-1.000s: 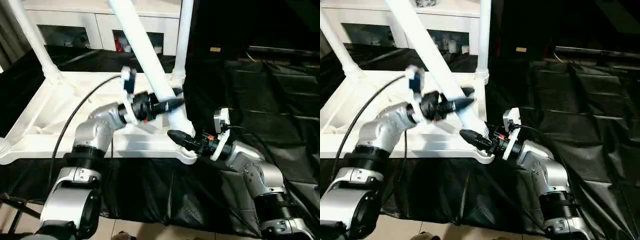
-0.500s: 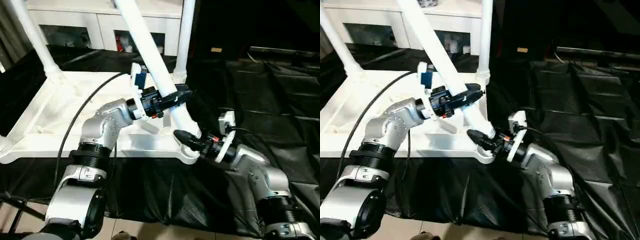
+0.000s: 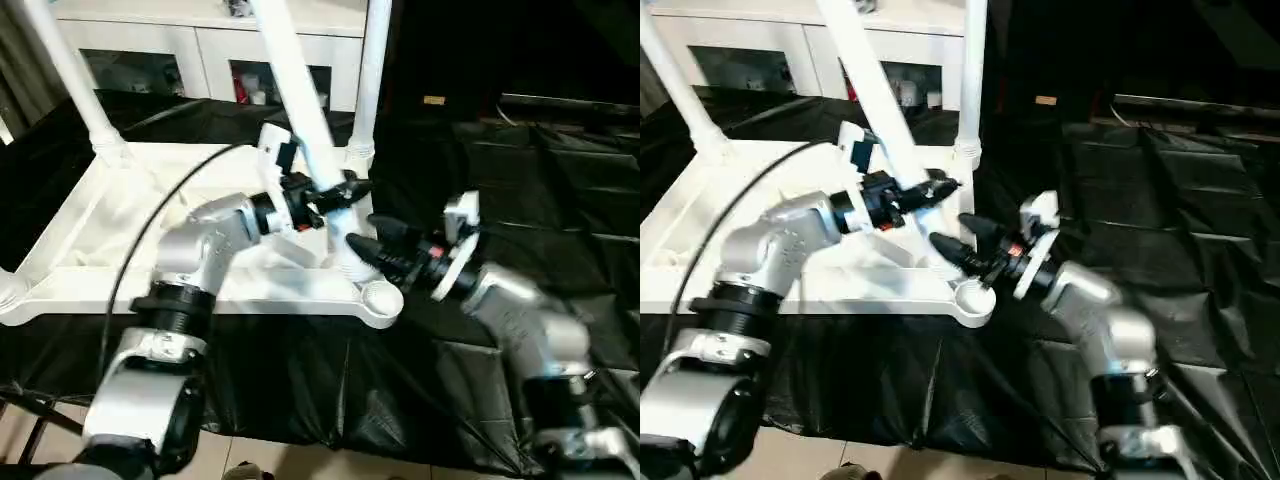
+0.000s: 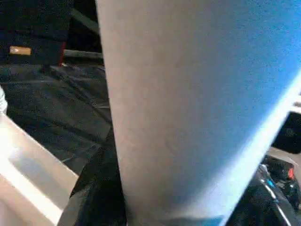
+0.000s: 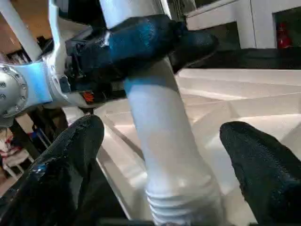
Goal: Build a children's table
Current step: Insert table leg to table base
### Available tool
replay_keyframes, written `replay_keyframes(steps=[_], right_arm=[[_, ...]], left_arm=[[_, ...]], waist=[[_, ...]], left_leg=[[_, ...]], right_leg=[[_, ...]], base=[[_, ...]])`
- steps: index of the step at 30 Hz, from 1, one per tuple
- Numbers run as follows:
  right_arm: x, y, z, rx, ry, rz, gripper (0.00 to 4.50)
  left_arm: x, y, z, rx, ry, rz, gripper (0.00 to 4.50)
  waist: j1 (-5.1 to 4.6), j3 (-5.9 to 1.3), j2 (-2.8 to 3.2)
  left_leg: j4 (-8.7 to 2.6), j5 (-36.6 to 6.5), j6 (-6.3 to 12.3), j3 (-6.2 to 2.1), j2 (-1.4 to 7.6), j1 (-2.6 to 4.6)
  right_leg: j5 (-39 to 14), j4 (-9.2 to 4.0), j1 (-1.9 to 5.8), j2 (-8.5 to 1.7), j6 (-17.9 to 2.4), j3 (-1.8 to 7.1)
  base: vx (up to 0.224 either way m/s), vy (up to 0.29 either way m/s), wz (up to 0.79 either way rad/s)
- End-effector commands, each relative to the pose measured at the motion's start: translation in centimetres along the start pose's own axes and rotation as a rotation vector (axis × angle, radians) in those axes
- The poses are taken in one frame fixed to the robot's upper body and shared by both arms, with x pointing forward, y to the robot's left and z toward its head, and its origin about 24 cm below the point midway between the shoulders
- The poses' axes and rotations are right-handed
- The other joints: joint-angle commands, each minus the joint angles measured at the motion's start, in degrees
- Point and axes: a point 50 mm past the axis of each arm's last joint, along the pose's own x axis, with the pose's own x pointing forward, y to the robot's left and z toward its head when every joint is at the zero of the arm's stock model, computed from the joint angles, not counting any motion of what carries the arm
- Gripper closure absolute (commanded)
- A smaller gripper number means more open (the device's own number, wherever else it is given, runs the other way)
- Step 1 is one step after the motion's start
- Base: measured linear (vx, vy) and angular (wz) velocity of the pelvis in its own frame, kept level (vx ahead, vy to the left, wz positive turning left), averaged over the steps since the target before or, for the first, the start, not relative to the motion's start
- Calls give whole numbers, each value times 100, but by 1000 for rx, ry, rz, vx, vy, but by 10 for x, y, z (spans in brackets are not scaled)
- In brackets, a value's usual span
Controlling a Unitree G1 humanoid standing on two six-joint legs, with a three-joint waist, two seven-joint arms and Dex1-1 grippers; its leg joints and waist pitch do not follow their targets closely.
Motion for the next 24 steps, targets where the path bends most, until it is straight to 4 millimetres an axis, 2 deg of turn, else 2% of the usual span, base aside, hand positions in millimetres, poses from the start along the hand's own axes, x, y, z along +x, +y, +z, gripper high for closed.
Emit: replay_keyframes(steps=[1,4,8,12,15,16,17,18,20,22,24], right_arm=[[1,2,7,-55,65,15,2],[1,3,9,-110,147,32,2],[12,6,15,-188,174,28,2],[31,12,15,-250,191,12,2],[37,14,13,-278,208,7,2],[49,13,9,-333,241,-54,2],[49,13,9,-333,241,-54,2],[55,12,6,-383,272,-93,21],[60,11,4,-394,280,-125,32],[64,11,3,-406,281,-160,59],[70,13,5,-388,254,-175,65]], left_arm=[[1,-1,11,27,2,5,257],[1,-3,14,30,6,-8,257],[3,-7,15,42,13,-26,257],[5,-9,15,40,20,-24,257],[6,-9,15,47,23,-20,257],[9,-11,15,61,29,-11,257],[9,-11,15,61,29,-11,257],[11,-12,15,65,34,-5,257],[13,-14,16,79,38,1,257],[14,-15,18,84,39,6,257],[15,-15,19,111,43,22,257]], waist=[[5,-457,-44],[5,-457,-56],[-7,-461,-54],[-21,-438,-31],[-28,-435,-20],[-27,-436,-23],[-22,-439,-39],[-41,-439,-26],[-38,-433,-30],[-36,-439,-22],[-46,-443,-19]], left_leg=[[-284,-45,493,-97,190,69],[-268,-27,511,-92,177,56],[-263,-57,514,-96,177,53],[-281,-258,379,-95,199,81],[-287,-308,290,-98,197,82],[-288,-338,276,-97,195,84],[-290,-300,251,-101,203,85],[-293,-288,162,-101,192,86],[-293,-331,161,-95,183,76],[-296,-291,145,-102,190,77],[-293,-251,159,-103,186,76]], right_leg=[[353,-296,390,-449,-1403,277],[385,-292,403,-444,-1385,279],[321,-295,394,-451,-1406,278],[-29,-322,359,-449,-1398,284],[-84,-330,357,-447,-1363,288],[-65,-327,358,-442,-1359,293],[-42,-318,352,-448,-1349,295],[-72,-313,339,-444,-1350,290],[-68,-322,365,-450,-1343,301],[28,-302,359,-451,-1313,311],[146,-292,363,-441,-1317,308]], base=[[0,0,0],[0,0,0],[0,0,0],[0,0,0],[0,0,0],[0,0,0],[0,0,0],[0,0,0],[0,0,0],[0,0,0],[0,0,0]])
